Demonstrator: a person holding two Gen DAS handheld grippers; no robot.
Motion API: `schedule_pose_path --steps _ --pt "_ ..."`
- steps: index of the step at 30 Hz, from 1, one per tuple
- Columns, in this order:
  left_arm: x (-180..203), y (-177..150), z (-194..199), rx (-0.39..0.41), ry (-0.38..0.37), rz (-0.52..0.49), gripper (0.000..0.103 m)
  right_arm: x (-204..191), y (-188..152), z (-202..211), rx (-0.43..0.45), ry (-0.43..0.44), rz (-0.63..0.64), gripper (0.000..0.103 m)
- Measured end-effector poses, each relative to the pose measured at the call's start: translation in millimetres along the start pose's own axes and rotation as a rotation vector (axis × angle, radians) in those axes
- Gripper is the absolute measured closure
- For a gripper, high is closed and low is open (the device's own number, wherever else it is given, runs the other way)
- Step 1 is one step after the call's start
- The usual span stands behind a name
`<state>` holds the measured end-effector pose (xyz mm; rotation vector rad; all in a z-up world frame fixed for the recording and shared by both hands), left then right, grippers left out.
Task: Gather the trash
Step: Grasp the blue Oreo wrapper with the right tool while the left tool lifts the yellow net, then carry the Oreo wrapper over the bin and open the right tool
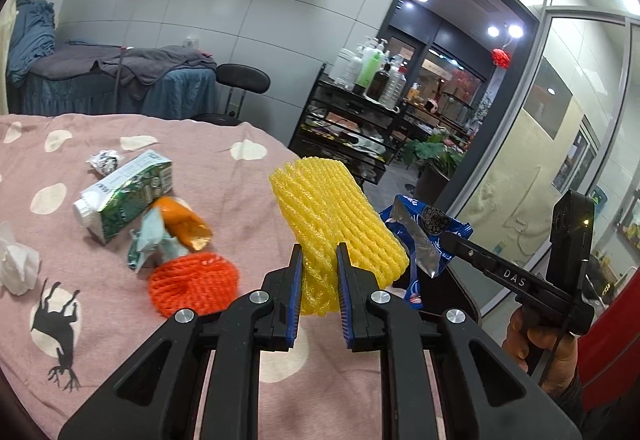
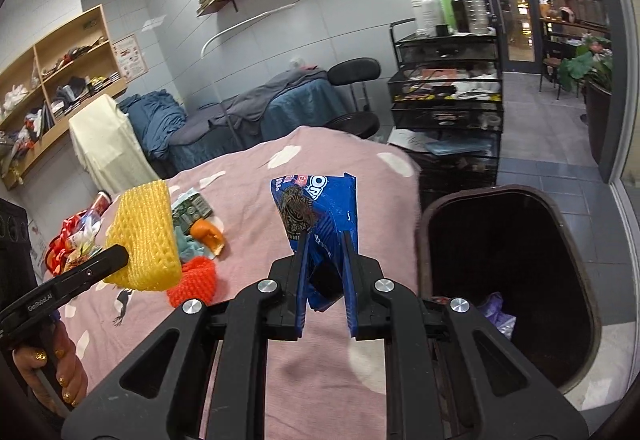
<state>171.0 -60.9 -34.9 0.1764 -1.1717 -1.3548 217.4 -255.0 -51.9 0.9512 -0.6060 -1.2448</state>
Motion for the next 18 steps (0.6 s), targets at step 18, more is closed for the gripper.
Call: schedule_pose_path --steps 18 --pt "63.1 -25.7 -37.5 -0.082 -0.088 -0.091 0.087 89.3 -33.4 35.1 0.012 -0.233 -0.132 0.087"
Point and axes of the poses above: each gripper's, at about its wrist camera, not at the fingertips, and z roughly against the way its jaws point, x to its right, y to its top, the point moved 7 cm from there along -z, roughly the way its jaws point, and after that the axes turned 14 degrees about z, right-handed, at the moved point
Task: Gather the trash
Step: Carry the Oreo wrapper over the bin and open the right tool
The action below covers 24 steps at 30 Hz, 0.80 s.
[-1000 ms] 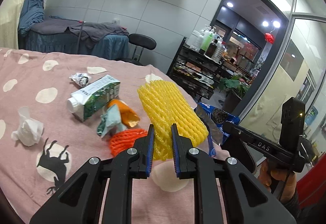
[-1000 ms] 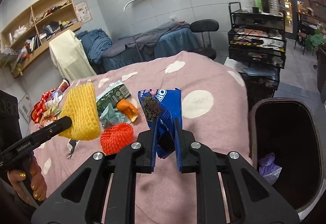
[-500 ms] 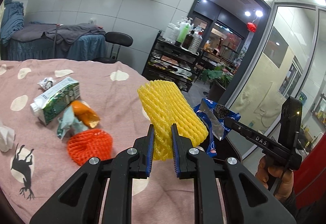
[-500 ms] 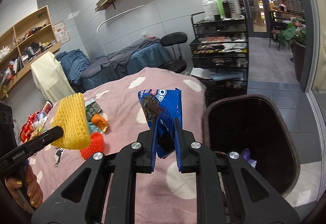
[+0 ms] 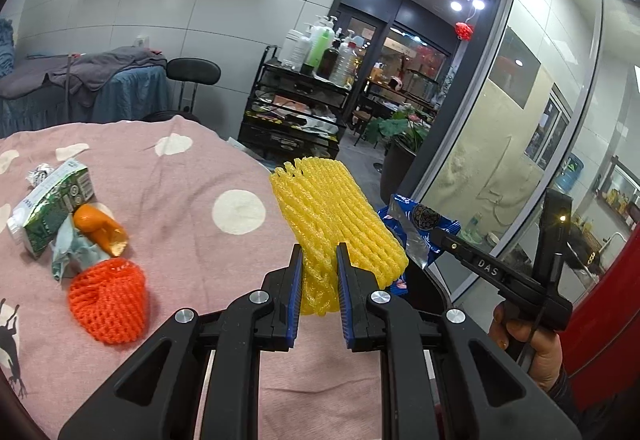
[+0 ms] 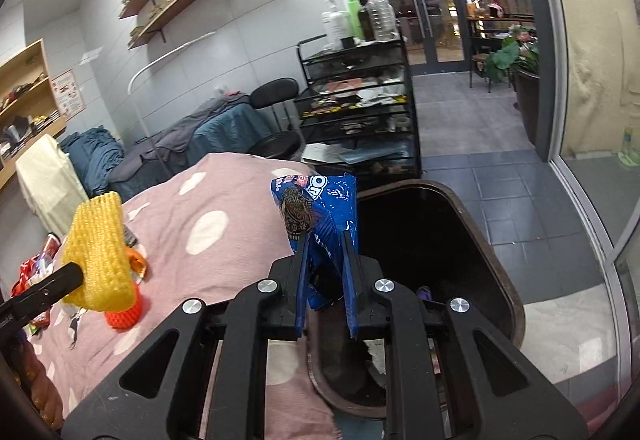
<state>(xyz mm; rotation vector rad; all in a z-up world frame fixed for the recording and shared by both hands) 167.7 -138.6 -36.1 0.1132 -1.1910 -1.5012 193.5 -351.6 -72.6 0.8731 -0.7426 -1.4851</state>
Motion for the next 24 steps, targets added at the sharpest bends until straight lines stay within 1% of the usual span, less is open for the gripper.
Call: schedule_pose_path --steps 10,14,18,19,20,21,22,23,24 --pt "19.4 -8.5 -15.6 -0.040 -0.020 -0.030 0.087 41.1 -27.4 -25.4 -0.092 -0.081 -0.061 0.087" --pt "23.4 -11.3 -19.7 -0.051 -0.021 -0.038 0.087 49.0 -35.9 -39.6 -0.125 -0.096 -0.075 0.087" --pt "25.2 -12.1 -24.9 -0.065 -0.029 -0.035 0.087 50.6 -44.4 -48.4 -0.150 -0.091 -0.089 0.085" --pt "26.1 -12.4 -26.7 -0.070 -0.032 -0.034 0.087 50.3 -46.2 -51.3 -0.158 -0.090 -0.090 0.083" --pt "26.9 -12.9 -28.7 -0.075 -0.034 -0.036 0.087 50.5 -49.2 -53.7 -0.172 -0.096 -0.087 0.072" --pt "28.1 -14.5 -29.7 -0.078 -0.033 -0.040 0.087 49.5 -49.1 -56.2 -0.177 -0.102 -0.088 0.051" --pt "29.2 -15.2 -32.4 -0.084 -0.032 -0.047 0.087 49.9 -50.3 -55.8 -0.172 -0.103 -0.095 0.040" --pt "29.7 -16.7 -34.0 -0.088 -0.031 -0.052 0.087 50.0 -51.3 -54.5 -0.160 -0.098 -0.110 0.032" --pt "30.4 -17.3 -36.9 -0.095 -0.031 -0.056 0.087 50.3 -52.4 -52.7 -0.154 -0.091 -0.124 0.032"
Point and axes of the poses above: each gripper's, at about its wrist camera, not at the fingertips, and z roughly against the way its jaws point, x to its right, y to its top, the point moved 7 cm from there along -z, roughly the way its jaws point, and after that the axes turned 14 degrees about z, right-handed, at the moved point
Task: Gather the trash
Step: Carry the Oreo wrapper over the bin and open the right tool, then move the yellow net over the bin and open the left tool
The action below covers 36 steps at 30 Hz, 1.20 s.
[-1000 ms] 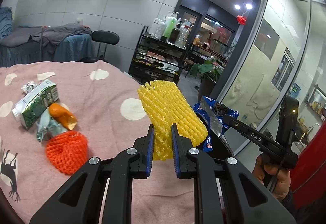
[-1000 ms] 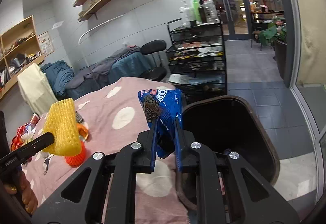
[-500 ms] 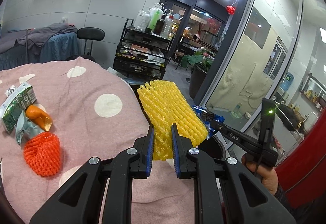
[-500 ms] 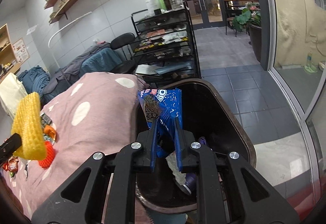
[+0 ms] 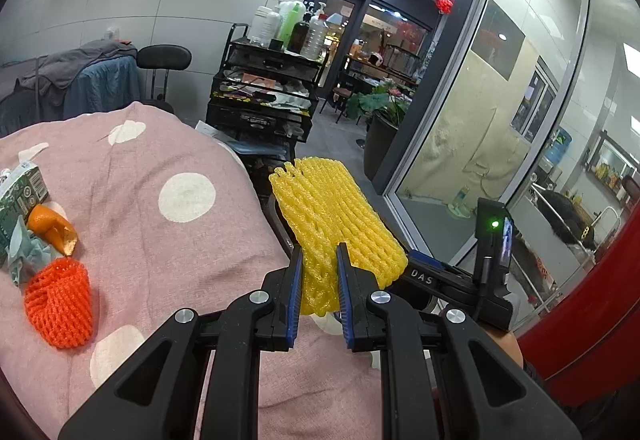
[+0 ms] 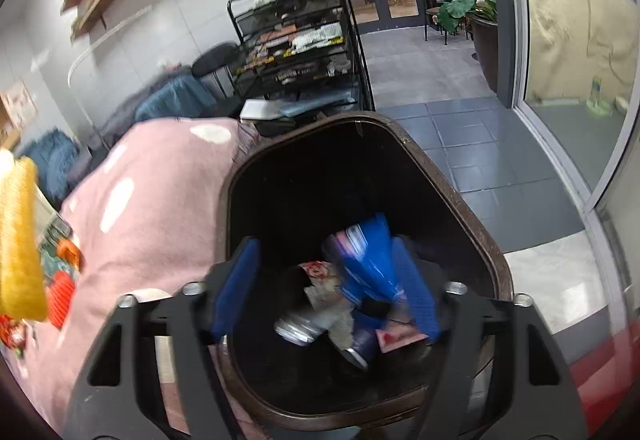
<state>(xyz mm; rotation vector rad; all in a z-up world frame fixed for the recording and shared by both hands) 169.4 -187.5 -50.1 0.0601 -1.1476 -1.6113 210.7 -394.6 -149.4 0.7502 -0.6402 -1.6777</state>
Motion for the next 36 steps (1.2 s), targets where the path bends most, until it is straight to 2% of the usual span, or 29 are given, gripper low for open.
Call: schedule_pose_path --steps 8,19,36 --pt "7.2 0.0 -26.0 -0.059 -0.020 -0.017 0.087 7.2 -1.1 15.9 0.039 -0.030 -0.016 0.026" --pt "35.8 -1.9 -64.7 -0.139 -0.055 -0.070 0.087 30.1 2.2 54.7 0.134 -0.161 -0.035 0.016" --pt "49.3 -13.9 -113.0 -0.239 0.021 -0.158 0.086 60.4 -6.6 69.5 0.142 -0.222 -0.122 0.012"
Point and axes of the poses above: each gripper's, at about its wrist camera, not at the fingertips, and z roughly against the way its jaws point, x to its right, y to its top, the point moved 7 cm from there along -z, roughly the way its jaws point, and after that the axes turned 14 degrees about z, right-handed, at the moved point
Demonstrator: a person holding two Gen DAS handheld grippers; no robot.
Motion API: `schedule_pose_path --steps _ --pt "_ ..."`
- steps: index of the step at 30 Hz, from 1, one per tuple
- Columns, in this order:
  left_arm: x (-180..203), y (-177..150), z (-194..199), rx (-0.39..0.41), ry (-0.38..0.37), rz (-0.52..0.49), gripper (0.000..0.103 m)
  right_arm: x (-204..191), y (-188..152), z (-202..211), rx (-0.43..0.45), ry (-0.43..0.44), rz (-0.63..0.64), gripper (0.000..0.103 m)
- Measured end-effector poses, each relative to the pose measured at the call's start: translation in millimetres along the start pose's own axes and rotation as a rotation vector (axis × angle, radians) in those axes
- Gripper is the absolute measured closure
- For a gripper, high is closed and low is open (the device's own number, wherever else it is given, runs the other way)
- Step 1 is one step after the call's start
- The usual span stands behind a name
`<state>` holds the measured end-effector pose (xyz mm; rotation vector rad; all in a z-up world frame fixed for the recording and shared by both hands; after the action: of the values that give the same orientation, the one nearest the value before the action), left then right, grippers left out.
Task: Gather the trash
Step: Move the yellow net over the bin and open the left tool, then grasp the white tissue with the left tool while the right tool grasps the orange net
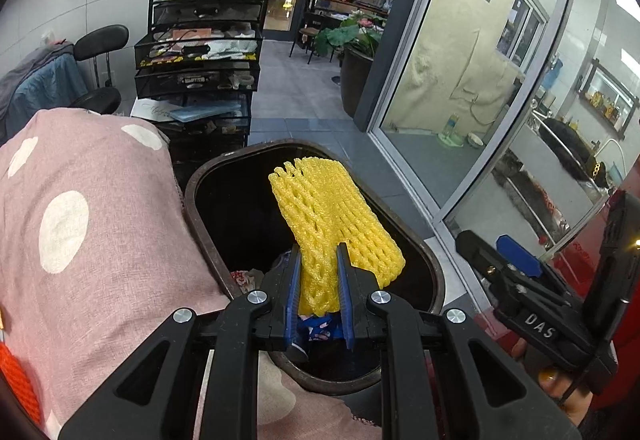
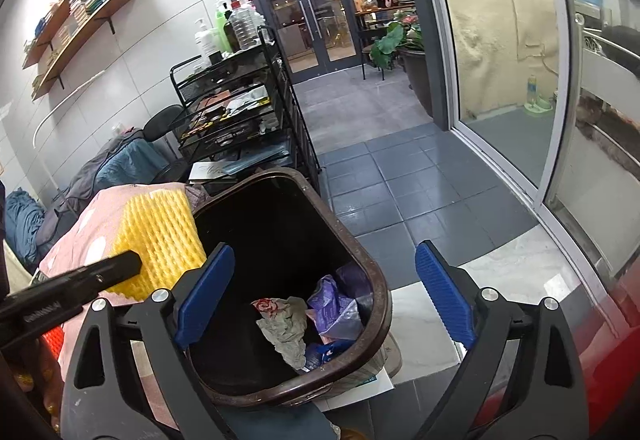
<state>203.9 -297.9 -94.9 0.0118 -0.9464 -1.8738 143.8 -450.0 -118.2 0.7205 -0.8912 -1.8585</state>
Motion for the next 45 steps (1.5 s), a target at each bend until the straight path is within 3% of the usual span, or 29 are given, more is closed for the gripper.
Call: schedule_pose_path --steps 2,4,6,12,17,23,30,39,45 --pt "-0.5 -2.8 -4.1 -0.017 0.018 -0.010 0.082 0.4 -0.3 -1.5 -0.003 0.000 -0.002 0.011" --pt "-1.8 -6.3 -4.9 -0.014 0.049 -0.031 0.068 1.8 -1.3 -1.8 -0.005 0.003 -0.004 0.011" --pt "-2.2 -6.7 -3.5 0.002 0.057 -0.036 0.042 2.2 -2.2 -1.7 -0.004 0.001 -0.005 0.010" --pt "-2.5 -3.0 6.9 0.055 0.052 -0.041 0.014 3.5 -3.0 -1.5 -0.002 0.009 -0.021 0.010" --pt "-0.8 -0.5 17.2 0.114 0.089 -0.071 0.008 4.3 -3.2 -0.8 0.003 0.012 -0.031 0.010" --pt "-3.7 2.9 42.5 0.195 0.141 -0.076 0.007 -2.8 0.6 4.5 0.034 0.046 -0.024 0.010" --pt "-24.1 7.0 82.6 0.305 0.165 -0.010 0.007 -19.4 12.4 15.1 0.095 0.063 0.030 0.010" --pt "-56.4 0.0 146.9 0.444 0.213 0.072 0.007 -72.9 28.6 29.3 0.145 0.148 0.151 0.010" --pt "-89.8 -14.4 180.3 0.520 0.315 0.142 0.007 -126.4 33.8 42.9 0.178 0.250 0.250 0.009"
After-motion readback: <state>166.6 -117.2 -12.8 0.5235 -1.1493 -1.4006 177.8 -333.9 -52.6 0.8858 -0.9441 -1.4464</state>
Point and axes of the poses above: each gripper's, at about its wrist camera, not at the fingertips, and z roughly against the way its jaws point, x to its right, y to its top, the point moved 7 cm from there along -z, roughly the way its jaws point, and after that the axes turned 14 degrees about z, right-handed, at the moved point
